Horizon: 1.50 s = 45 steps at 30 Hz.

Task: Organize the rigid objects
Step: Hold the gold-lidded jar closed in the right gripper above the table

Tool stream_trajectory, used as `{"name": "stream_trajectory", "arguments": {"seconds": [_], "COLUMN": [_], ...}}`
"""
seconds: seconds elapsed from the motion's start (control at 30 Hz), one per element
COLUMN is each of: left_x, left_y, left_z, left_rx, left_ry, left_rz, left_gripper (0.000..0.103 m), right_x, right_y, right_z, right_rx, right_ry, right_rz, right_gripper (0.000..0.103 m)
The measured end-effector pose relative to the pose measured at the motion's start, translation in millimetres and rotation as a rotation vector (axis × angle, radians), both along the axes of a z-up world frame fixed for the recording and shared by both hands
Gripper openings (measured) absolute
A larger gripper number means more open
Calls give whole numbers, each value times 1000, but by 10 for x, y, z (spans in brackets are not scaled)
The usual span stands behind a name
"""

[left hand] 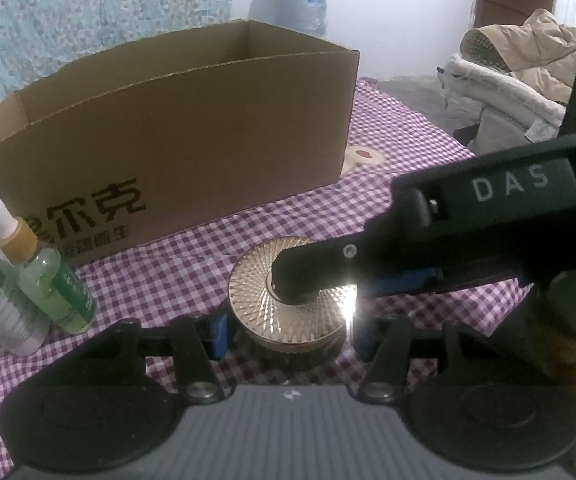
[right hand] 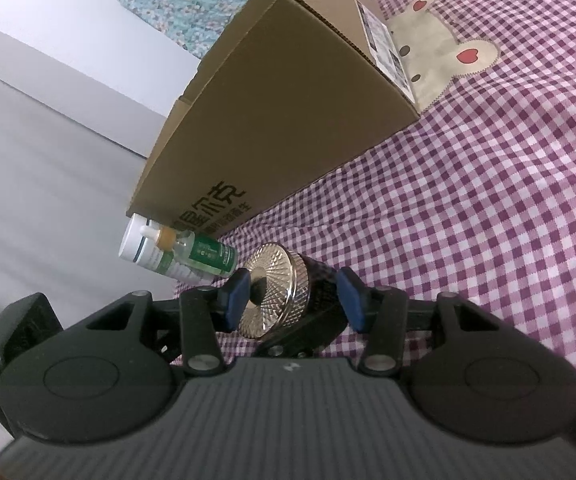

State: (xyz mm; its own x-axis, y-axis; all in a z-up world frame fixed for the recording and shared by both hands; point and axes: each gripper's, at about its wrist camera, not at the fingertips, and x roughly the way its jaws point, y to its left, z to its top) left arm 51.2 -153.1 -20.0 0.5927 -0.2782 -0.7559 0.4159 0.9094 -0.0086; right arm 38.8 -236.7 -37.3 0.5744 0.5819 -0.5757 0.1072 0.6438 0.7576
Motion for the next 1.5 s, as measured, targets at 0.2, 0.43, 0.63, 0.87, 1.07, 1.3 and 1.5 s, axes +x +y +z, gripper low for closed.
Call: {"name": "stream_trajectory", "arguments": {"seconds": [0.2,0.43,0.63,0.87,1.07,1.3,1.5], "left_x": [-10,-10,11,22,17,42,67], "left_y": [-13,35,78,108,104,86,45], "left_z": [-3,27,40,30,26,52,30], "left_rx": [2,5,11,7,4,0,3], "left_ry": [-10,-16,-21,-15,-14,-30,-26], "left_rz": [3,15,29,37,39,36,29], "left_gripper": [57,57,57,57,57,57,57], "right_x": [15,78,168,224,228,250,254], "right_y": [-26,17,73,136,175,133,98], "right_z": [2,2,11,-23,-40,4,-9], "right_rx": [7,11,10,6,2,-6,-10], "right_ry": [3,3,-6,-1,2,-14,-12], "right_rz": [0,15,36,48,49,49,40], "right_gripper": [48,48,48,48,48,48,48]}}
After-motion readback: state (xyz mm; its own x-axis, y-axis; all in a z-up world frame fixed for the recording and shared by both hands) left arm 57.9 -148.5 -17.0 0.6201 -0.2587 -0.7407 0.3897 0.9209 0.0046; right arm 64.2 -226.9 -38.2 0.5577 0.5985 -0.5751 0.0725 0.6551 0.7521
